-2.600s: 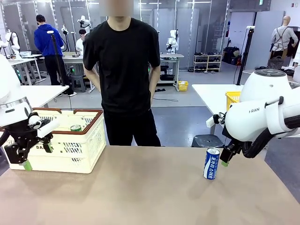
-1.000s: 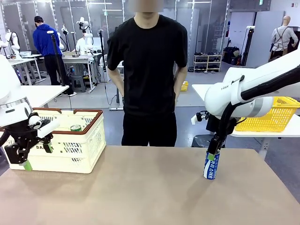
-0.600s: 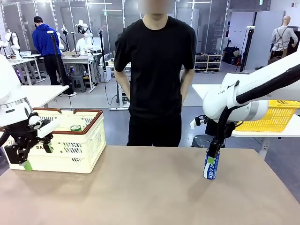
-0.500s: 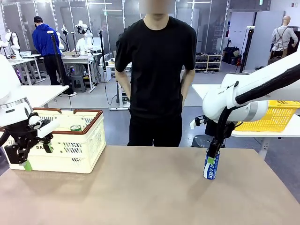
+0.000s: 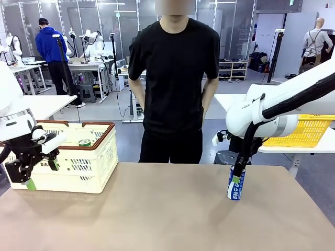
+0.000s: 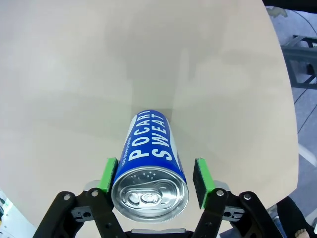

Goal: Place the drinks into the Shopping basket.
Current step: Pick up one drink and place it into the Shopping basket.

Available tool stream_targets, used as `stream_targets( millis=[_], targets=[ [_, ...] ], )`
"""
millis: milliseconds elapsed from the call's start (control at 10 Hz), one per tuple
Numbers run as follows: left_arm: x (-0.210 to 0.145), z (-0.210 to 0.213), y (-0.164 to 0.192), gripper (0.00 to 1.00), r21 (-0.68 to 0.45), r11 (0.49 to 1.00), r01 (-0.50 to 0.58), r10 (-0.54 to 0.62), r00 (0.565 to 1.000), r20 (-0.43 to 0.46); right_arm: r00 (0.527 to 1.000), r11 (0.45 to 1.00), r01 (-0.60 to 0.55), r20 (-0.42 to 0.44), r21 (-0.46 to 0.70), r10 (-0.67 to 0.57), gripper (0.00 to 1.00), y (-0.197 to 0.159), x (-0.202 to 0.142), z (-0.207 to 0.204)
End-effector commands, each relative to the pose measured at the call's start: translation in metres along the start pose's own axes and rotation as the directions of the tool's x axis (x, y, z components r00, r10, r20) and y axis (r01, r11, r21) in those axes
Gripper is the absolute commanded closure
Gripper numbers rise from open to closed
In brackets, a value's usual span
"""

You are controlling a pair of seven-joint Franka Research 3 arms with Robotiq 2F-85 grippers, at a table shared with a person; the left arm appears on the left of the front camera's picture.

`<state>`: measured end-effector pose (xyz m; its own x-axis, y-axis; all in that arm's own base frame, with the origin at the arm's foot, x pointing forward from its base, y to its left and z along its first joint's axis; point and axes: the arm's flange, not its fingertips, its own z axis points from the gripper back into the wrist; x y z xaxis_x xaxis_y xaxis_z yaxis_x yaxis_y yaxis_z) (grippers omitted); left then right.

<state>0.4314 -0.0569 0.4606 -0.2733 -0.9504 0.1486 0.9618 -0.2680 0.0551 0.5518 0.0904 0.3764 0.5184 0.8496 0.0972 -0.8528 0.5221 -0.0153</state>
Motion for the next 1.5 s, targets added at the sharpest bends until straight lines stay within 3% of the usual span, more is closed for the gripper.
stream_targets(
  millis=[0,400,900,1200,1400],
  targets=[
    [0.002,0.001,-0.001,0.0,-0.012,1.0,-0.012,0.011,1.0,-0.015,1.0,1.0,-0.011,-0.008,-0.029,0.011,0.38,-0.006,0.004,-0.001],
    [0.002,0.001,-0.001,0.0,-0.012,1.0,-0.012,0.011,1.0,-0.015,1.0,0.999,-0.007,-0.011,-0.04,0.007,0.65,-0.006,0.004,0.0],
    [0.002,0.001,-0.001,0.0,-0.012,1.0,-0.012,0.011,1.0,-0.015,0.998,0.994,-0.036,0.044,-0.106,0.041,0.65,0.052,0.038,0.037],
    [0.002,0.001,-0.001,0.0,-0.012,1.0,-0.012,0.011,1.0,-0.015,0.987,0.986,-0.139,0.072,-0.09,0.146,0.65,0.107,0.087,0.041],
    [0.002,0.001,-0.001,0.0,-0.012,1.0,-0.012,0.011,1.0,-0.015,0.967,0.964,-0.251,0.021,-0.084,0.254,0.65,0.139,0.105,0.035]
  ],
)
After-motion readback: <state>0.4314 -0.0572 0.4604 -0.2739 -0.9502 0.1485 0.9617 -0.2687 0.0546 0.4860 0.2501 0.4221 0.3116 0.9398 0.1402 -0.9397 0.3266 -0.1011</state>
